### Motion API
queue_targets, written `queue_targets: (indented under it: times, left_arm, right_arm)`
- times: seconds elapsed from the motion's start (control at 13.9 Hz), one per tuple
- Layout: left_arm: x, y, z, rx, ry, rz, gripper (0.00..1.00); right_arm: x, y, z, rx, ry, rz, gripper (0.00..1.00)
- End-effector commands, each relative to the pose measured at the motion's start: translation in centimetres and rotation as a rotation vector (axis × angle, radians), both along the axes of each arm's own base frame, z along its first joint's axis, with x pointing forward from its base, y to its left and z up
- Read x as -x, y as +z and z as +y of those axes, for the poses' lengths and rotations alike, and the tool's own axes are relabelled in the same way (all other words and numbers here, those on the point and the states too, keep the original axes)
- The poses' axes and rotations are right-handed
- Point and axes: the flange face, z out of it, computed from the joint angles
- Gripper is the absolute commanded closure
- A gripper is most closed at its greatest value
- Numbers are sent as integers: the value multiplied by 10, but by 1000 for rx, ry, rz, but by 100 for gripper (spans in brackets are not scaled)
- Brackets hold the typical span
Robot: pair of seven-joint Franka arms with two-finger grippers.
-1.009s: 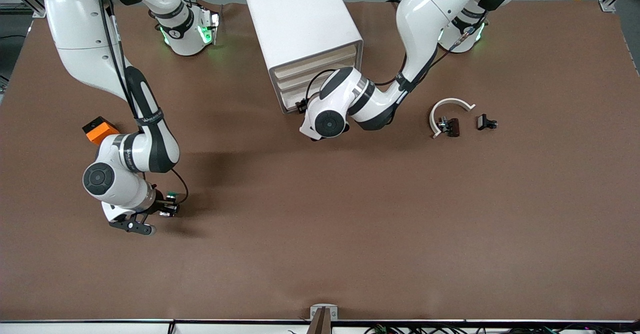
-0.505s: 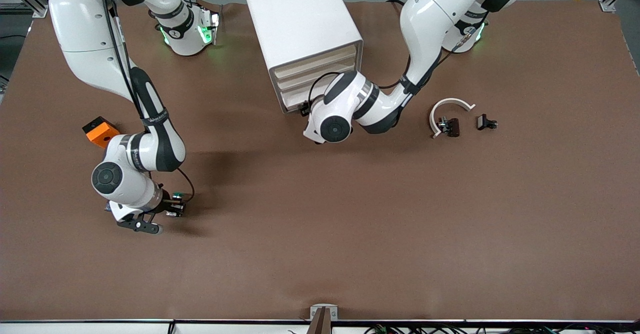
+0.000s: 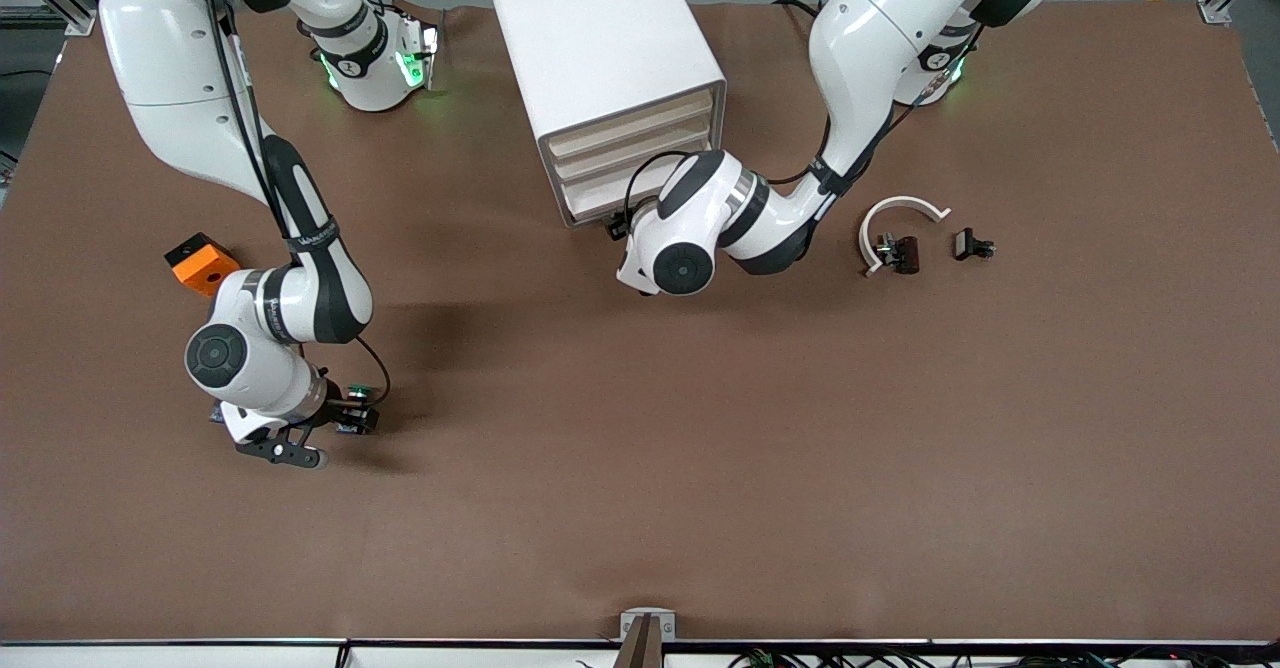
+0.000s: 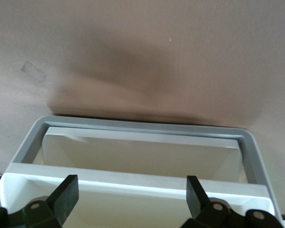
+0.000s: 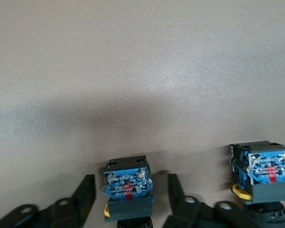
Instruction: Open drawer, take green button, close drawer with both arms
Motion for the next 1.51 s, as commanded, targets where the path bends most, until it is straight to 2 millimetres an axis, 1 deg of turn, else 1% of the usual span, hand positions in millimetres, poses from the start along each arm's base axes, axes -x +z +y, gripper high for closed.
queue_targets:
  times: [0.0, 0.22, 0.36, 0.5, 0.58, 0.65, 0.72, 0.87, 1.01, 1.08, 1.15, 1.23, 1.3, 1.37, 1.44]
  left_arm:
    - [17, -8, -8, -12, -19, 33, 0]
    - [30, -13, -10, -30, -44, 57, 0]
    - [34, -14, -10, -36, -53, 66, 0]
    - [35, -12, -11, -35, -58, 71, 0]
    - [30, -9, -8, -31, -53, 69, 0]
    - [23, -4, -6, -25, -41, 61, 0]
    - [12, 2, 0, -21, -26, 48, 0]
    - [-27, 19, 18, 2, 32, 10, 0]
    - [-71, 39, 44, 23, 94, -39, 0]
    - [-93, 53, 62, 18, 110, -75, 0]
    - [-111, 65, 84, 4, 125, -108, 0]
    - [-133, 81, 114, -11, 144, -156, 0]
    - [-153, 96, 145, -26, 169, -202, 0]
    - [-174, 105, 180, -26, 187, -237, 0]
    - [-190, 119, 212, -6, 188, -275, 0]
  right_arm:
    - [-5, 7, -1, -13, -1, -14, 0]
    - [-5, 16, -4, -12, 8, -5, 0]
    - [-9, 46, -6, -15, 8, 29, 0]
    - [-13, 86, -5, -21, 9, 56, 0]
    - [-13, 104, -6, -23, 11, 59, 0]
    - [-13, 128, -7, -23, 24, 61, 0]
    - [-13, 148, -6, -26, 43, 67, 0]
    - [-10, 201, -19, -35, 46, 109, 0]
    - [-4, 249, -33, -33, 67, 150, 0]
    - [0, 273, -43, -26, 83, 169, 0]
    - [3, 291, -50, -26, 92, 178, 0]
    - [6, 309, -61, -29, 88, 187, 0]
    - [11, 328, -66, -31, 82, 195, 0]
    - [15, 342, -71, -28, 77, 202, 0]
    - [18, 354, -80, -30, 66, 204, 0]
